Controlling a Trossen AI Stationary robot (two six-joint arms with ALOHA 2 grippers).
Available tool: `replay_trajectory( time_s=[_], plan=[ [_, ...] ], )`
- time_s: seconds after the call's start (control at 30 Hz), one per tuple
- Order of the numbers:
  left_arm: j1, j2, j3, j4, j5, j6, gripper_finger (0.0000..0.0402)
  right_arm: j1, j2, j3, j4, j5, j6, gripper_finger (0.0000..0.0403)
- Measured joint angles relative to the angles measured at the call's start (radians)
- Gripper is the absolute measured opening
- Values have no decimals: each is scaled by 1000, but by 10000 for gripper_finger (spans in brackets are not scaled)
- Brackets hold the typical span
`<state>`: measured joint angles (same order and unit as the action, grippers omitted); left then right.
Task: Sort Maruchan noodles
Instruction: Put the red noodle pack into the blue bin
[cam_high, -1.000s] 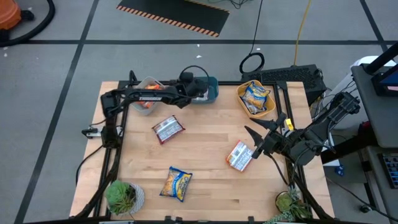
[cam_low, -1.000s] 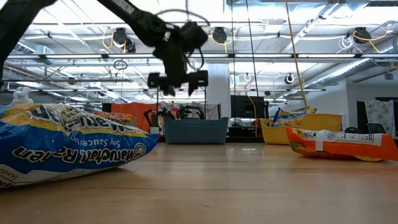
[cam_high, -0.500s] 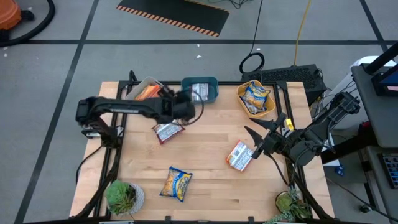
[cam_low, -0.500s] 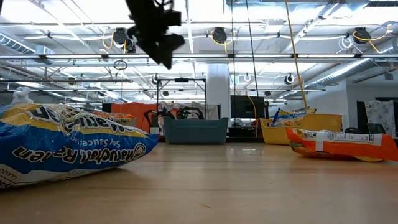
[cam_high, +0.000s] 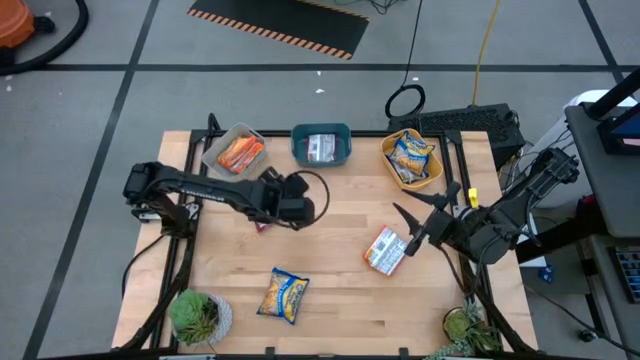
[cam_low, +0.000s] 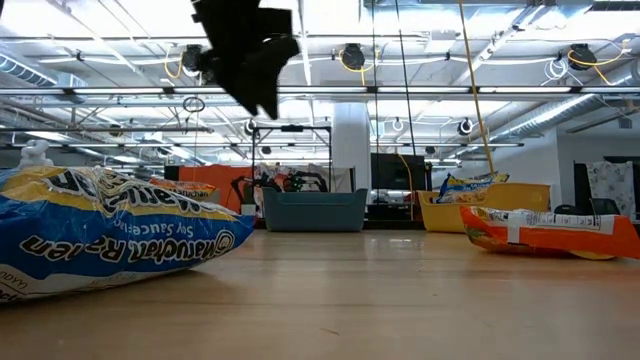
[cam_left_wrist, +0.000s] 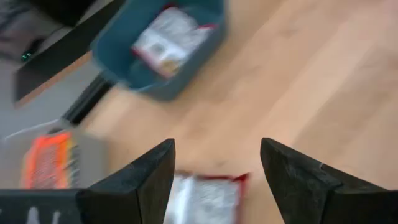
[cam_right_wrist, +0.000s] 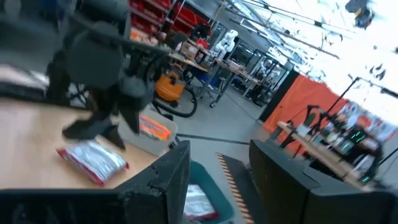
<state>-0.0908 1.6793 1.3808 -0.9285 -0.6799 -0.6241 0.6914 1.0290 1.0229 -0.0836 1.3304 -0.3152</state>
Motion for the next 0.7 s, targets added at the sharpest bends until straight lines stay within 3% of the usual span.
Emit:
replay_trajectory(
  time_s=[0.2, 0.5, 0.7],
  plan=[
    [-41, 99, 0, 130, 71, 30, 241, 0, 4, 0, 10, -1, 125, 162],
    [-49, 269, 1, 116, 130, -31, 241, 16, 48, 0, 11, -150, 208, 162],
    [-43, 344, 1, 115, 129, -73, 241, 25, 54, 0, 13, -157, 233, 162]
  ],
)
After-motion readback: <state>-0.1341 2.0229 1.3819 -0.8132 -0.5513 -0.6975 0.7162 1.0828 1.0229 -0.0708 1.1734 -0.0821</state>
